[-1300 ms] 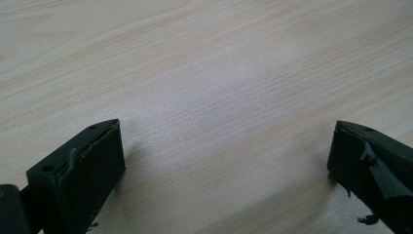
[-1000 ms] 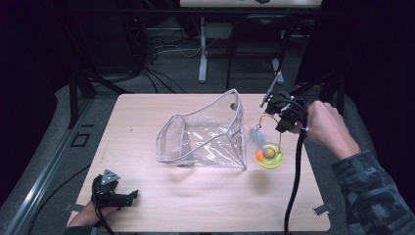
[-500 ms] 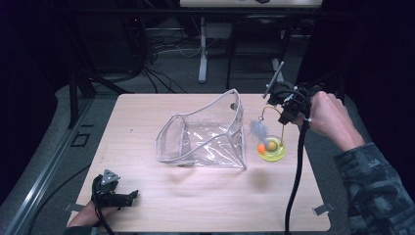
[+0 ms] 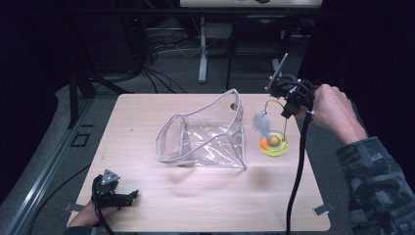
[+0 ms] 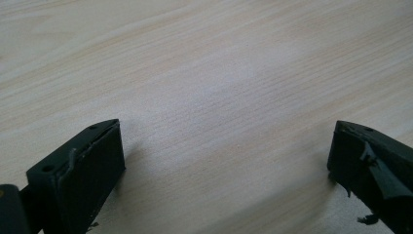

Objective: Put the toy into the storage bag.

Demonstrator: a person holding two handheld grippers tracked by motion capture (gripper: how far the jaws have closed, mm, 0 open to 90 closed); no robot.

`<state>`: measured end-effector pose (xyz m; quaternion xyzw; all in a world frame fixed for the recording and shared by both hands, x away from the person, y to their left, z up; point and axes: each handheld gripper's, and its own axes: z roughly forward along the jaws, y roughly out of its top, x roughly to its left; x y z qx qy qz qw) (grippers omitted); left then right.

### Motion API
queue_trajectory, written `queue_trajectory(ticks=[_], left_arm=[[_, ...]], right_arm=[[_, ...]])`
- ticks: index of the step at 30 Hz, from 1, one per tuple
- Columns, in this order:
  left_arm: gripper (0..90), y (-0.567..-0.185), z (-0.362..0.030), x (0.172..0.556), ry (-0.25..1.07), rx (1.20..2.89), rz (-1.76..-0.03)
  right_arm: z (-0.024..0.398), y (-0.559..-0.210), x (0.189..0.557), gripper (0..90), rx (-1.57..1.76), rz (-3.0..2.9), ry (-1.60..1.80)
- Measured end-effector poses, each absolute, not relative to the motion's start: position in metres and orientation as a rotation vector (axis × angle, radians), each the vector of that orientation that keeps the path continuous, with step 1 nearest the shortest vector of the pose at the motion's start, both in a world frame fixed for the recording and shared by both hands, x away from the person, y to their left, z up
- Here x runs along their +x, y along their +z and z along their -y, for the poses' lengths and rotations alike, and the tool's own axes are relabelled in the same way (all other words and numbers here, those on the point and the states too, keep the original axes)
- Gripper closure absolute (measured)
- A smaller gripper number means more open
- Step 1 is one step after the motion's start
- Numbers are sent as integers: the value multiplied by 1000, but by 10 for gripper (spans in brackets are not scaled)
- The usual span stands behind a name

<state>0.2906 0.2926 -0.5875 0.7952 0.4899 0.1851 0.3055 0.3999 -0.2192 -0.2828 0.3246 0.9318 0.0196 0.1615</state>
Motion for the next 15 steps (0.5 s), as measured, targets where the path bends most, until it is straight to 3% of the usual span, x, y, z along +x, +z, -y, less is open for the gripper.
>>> queue_trajectory(ticks=[15], left_arm=[[0, -587, -293, 291, 490, 2107, -1297]], right_arm=[[219, -262, 409, 881, 948, -2622, 76]])
